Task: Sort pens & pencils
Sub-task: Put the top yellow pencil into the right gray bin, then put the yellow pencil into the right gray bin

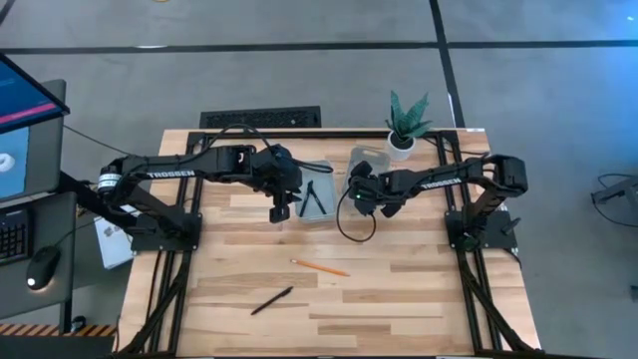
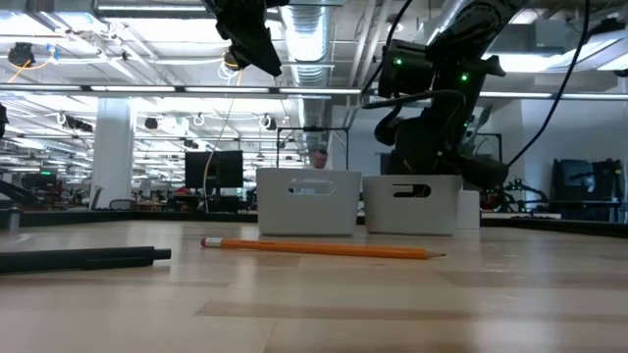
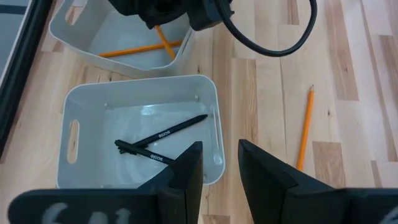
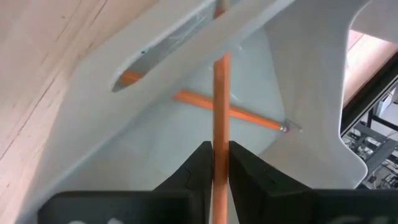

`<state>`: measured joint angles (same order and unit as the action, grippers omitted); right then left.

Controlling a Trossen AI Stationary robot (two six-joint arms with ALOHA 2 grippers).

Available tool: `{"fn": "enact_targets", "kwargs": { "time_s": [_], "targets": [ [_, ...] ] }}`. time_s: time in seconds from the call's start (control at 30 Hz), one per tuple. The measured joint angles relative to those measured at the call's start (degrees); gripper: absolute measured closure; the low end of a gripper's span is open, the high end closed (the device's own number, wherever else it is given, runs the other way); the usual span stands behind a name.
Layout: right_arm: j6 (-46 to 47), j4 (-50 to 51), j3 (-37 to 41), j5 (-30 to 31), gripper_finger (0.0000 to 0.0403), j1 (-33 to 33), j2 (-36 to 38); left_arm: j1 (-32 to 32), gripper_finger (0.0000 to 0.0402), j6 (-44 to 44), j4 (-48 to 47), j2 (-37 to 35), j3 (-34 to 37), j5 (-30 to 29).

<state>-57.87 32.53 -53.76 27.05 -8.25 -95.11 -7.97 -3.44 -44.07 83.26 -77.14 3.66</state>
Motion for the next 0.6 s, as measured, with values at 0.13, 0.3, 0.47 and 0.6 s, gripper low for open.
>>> {"fn": "enact_targets", "kwargs": {
  "time_s": [0.13, 0.3, 0.47, 0.6],
  "targets": [
    [0.00, 0.02, 0.00, 0.02, 0.0311, 0.00, 0.02, 0.00, 0.0308, 0.00, 0.00, 0.00, 0.00, 0.00],
    [-0.06, 0.00, -0.02, 0.27, 0.0273, 0.00, 0.09, 0.00, 0.0308, 0.00, 0.00, 0.00, 0.00, 0.00],
    [-0.86, 0.03, -0.02, 0.61, 0.0242, 0.79, 0.09, 0.00, 0.0308, 0.00, 0.00, 0.00, 0.00, 0.00],
    [-0.94, 0.02, -0.02, 1.91, 0.0227, 2.35, 0.09, 0.00, 0.0308, 0.00, 0.00, 0.00, 0.00, 0.00]
  ]
}}
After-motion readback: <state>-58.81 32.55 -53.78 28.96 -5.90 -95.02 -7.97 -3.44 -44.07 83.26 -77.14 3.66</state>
